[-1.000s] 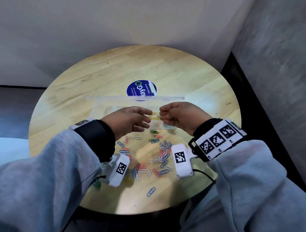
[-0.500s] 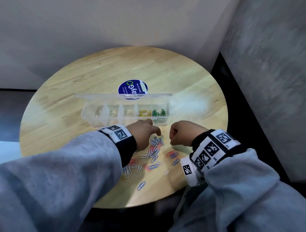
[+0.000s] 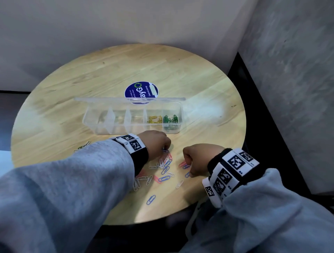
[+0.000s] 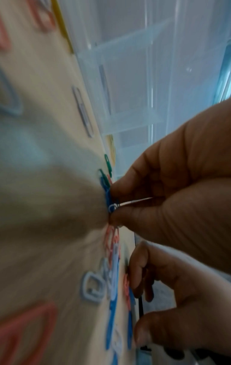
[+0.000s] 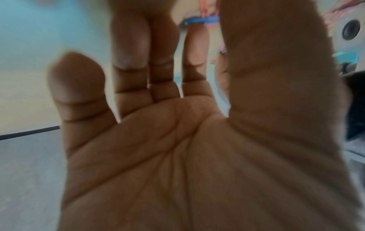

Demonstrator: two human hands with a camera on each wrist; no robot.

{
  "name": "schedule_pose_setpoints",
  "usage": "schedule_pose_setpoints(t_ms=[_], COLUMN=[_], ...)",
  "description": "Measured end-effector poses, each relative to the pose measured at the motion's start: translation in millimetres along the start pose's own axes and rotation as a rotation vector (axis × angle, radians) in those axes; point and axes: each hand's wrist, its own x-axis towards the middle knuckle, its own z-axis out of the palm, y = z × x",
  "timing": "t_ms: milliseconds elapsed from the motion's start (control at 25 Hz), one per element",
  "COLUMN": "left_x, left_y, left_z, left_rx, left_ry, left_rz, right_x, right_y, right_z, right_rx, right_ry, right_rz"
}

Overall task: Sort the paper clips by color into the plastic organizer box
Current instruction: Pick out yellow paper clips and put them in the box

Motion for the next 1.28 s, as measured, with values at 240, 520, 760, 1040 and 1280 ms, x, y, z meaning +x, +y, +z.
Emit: schedule_pose_setpoints(t_ms=[240, 520, 760, 1040, 1280], left_x=[-9.8, -9.5, -8.6, -13.7, -24.5], left_y=[-14.8, -13.2, -14.9, -18.7, -19.7], left_z=[2.5, 0.6, 0.3, 4.6, -3.9], left_rx=[-0.136, -0.148, -0.139, -0.151, -0.221], left_ry=[-0.032, -0.053, -0.088, -0.097, -0.077], left_rz=[-0.104, -0.092, -0.161, -0.191, -0.224], right_x=[12.0, 11.5, 15.2, 18.5, 20.8], right_y=[-6.3, -3.4, -9.4, -10.0, 12.0], right_z=[2.3, 0.6, 1.4, -2.9, -11.7], right_rx=[0.030, 0.055, 0.047, 0.091, 0.408], right_ry=[0.085, 0.094, 0.055, 0.033, 0.043], right_rz=[-0.062, -0.053, -0.099, -0.051, -0.008])
